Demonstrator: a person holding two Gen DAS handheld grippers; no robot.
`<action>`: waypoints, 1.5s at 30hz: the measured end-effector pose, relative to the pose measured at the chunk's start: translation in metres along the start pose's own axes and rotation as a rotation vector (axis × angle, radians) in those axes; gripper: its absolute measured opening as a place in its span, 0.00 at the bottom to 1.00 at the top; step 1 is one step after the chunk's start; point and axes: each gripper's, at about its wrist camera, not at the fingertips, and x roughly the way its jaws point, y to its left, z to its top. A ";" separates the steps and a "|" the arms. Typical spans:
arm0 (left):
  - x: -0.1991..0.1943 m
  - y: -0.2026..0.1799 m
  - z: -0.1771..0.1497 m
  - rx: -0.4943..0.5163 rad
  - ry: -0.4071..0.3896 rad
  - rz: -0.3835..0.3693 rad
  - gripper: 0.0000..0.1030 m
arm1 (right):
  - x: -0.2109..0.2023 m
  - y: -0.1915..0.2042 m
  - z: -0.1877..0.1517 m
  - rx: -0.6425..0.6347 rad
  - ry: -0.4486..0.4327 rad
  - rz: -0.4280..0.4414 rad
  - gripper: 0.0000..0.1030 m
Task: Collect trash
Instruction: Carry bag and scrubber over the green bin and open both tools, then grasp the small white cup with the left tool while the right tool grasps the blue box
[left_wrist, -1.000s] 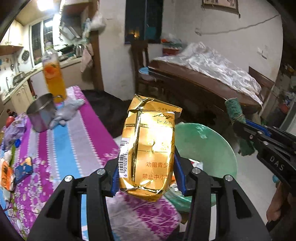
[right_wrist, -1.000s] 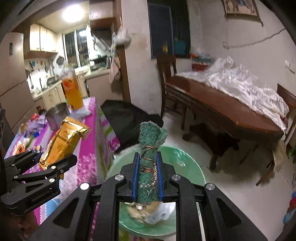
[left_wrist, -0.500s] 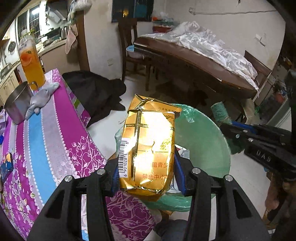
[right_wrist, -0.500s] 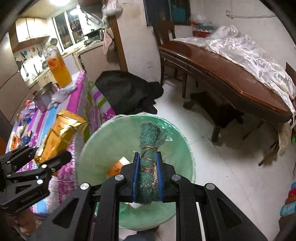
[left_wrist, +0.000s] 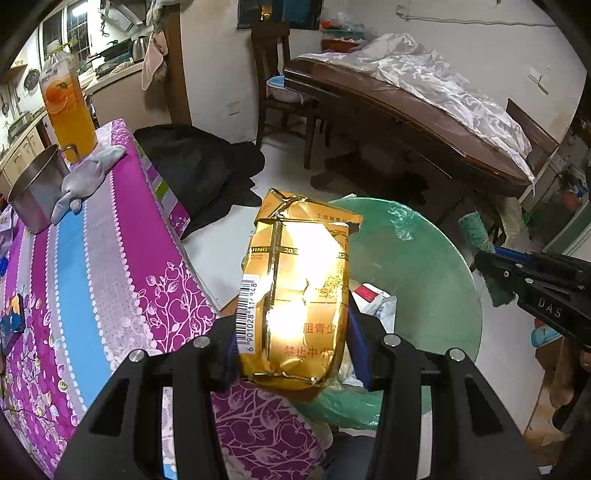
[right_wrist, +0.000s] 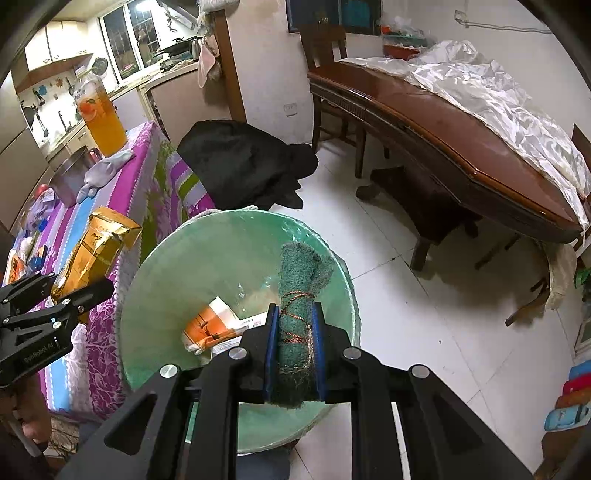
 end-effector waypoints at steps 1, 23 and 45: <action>0.000 -0.001 0.000 0.001 0.000 0.000 0.44 | 0.000 0.000 0.000 0.000 -0.001 0.001 0.18; 0.002 -0.005 0.006 0.016 -0.003 0.006 0.58 | -0.004 0.005 0.002 0.012 -0.036 0.031 0.39; -0.003 0.012 -0.009 0.002 -0.017 0.004 0.62 | -0.031 0.024 -0.010 -0.005 -0.156 0.033 0.47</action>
